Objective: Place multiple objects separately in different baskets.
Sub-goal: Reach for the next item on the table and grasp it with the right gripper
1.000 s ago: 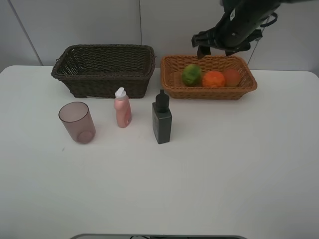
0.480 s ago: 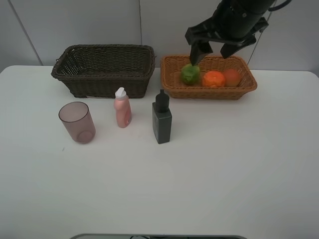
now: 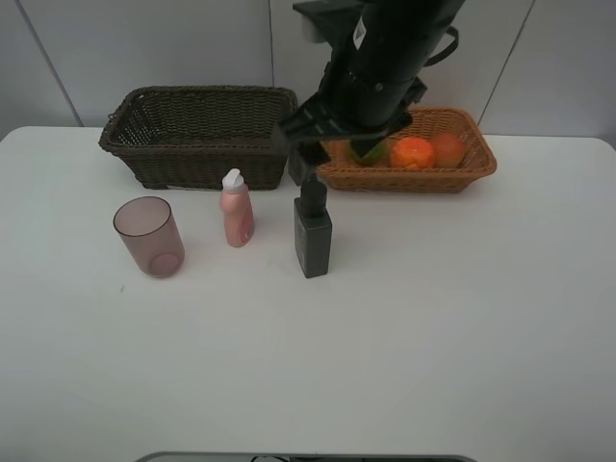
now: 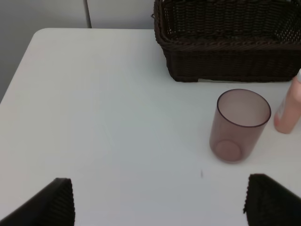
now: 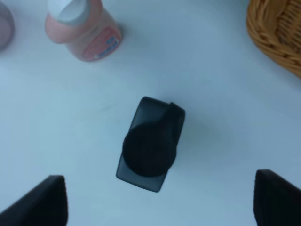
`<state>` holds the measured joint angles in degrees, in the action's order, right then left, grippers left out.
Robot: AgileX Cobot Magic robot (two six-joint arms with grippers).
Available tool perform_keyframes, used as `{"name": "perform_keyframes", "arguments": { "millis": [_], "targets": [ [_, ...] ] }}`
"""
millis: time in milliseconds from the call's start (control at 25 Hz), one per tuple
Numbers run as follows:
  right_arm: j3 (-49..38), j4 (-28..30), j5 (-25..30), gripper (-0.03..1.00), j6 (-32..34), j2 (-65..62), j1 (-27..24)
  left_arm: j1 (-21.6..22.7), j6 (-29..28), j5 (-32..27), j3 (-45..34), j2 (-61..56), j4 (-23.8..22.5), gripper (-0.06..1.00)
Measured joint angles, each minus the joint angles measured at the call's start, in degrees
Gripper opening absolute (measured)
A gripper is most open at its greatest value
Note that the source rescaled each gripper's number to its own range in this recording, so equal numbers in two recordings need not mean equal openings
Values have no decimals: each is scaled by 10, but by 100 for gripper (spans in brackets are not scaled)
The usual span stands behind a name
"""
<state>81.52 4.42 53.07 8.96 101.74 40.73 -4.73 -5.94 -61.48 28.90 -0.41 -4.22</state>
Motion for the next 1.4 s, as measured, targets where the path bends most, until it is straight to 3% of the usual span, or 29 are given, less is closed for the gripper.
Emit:
{"name": "perform_keyframes", "arguments": {
  "millis": [760,1280,1320,1400],
  "targets": [
    [0,54,-63,100,142,85,10,0,0,0,0,0,0,92],
    [0,56,-71,100,146,156,10,0,0,0,0,0,0,92],
    [0,56,-73,99,146,157,10,0,0,0,0,0,0,92],
    [1,56,-74,84,146,157,10,0,0,0,0,0,0,92]
  ]
}}
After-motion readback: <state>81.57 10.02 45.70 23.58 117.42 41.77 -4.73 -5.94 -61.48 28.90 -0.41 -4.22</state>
